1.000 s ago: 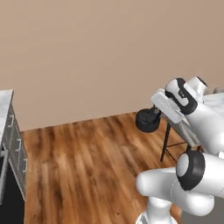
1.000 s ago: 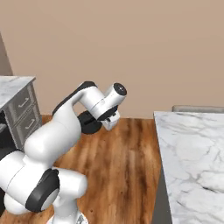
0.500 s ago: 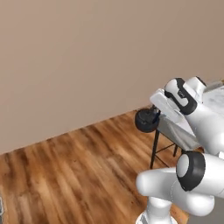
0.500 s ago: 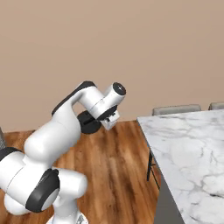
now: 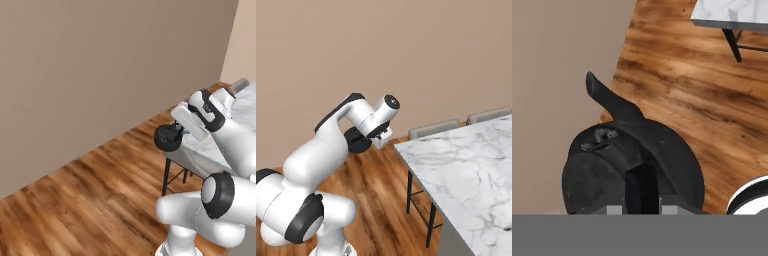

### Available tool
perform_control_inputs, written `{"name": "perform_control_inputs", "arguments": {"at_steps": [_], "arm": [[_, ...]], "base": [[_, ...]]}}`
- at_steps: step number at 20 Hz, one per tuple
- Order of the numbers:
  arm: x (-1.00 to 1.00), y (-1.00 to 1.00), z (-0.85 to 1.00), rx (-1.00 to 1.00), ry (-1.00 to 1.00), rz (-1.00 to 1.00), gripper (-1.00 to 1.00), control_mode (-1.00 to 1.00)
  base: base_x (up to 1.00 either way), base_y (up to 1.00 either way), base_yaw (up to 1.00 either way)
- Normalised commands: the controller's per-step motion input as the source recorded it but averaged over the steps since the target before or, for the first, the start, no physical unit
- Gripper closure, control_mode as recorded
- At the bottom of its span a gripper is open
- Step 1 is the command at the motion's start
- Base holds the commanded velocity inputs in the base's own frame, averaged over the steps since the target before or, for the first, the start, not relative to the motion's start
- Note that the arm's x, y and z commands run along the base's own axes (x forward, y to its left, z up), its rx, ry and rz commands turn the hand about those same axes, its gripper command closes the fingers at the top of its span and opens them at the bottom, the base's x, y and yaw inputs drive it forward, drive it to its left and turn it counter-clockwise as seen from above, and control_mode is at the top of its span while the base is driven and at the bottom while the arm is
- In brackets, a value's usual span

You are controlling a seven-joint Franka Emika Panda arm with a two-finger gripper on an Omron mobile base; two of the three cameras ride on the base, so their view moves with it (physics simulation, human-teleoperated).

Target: The kettle is done boiling. Turn off the stove, then wait for 300 timesteps before moving the kettle to the dining table.

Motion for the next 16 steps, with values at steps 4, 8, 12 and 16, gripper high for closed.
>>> {"name": "perform_control_inputs", "arguments": {"at_steps": [4, 8, 12, 16], "arm": [[0.0, 0.0, 0.0, 0.0, 0.0, 0.0, 1.0, 1.0], [0.0, 0.0, 0.0, 0.0, 0.0, 0.0, 1.0, 1.0], [0.0, 0.0, 0.0, 0.0, 0.0, 0.0, 1.0, 1.0], [0.0, 0.0, 0.0, 0.0, 0.0, 0.0, 1.0, 1.0]], "base": [[0.51, 0.46, -0.43], [0.39, 0.38, -0.43], [0.3, 0.3, -0.42], [0.24, 0.24, -0.41]]}}
